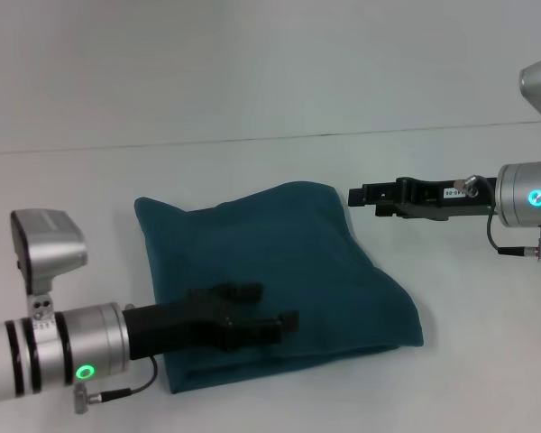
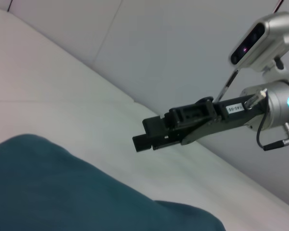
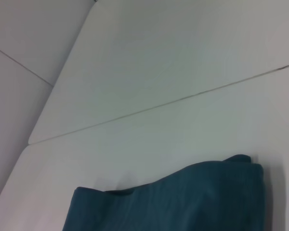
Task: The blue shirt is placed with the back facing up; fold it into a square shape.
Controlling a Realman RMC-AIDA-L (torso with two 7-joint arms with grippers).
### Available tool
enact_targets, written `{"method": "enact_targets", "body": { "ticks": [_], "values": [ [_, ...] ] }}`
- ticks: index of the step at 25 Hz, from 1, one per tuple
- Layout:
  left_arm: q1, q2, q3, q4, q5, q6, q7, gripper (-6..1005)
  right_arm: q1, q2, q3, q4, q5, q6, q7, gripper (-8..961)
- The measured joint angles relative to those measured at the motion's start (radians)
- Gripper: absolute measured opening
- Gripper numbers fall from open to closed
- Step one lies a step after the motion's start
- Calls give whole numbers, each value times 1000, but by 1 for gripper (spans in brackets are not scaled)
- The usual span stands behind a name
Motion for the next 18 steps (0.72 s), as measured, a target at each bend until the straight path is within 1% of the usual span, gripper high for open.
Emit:
{"method": "enact_targets", "body": {
  "ticks": [6,11,13,15,18],
  "values": [
    [-23,-2,40,-48,2,-39,2,933,1,1,1,0,0,0,-9,704],
    [-27,-2,63,-61,1,-52,-6,933,2,2,1,0,0,0,-11,704],
    [-22,2,61,-54,0,-24,-12,933,3,1,1,0,0,0,-14,704],
    [-4,7,55,-23,0,49,-28,933,2,1,4,0,0,-5,-17,703],
    [54,12,31,64,-6,171,-59,933,0,-2,6,0,0,-9,-19,703]
  ]
}}
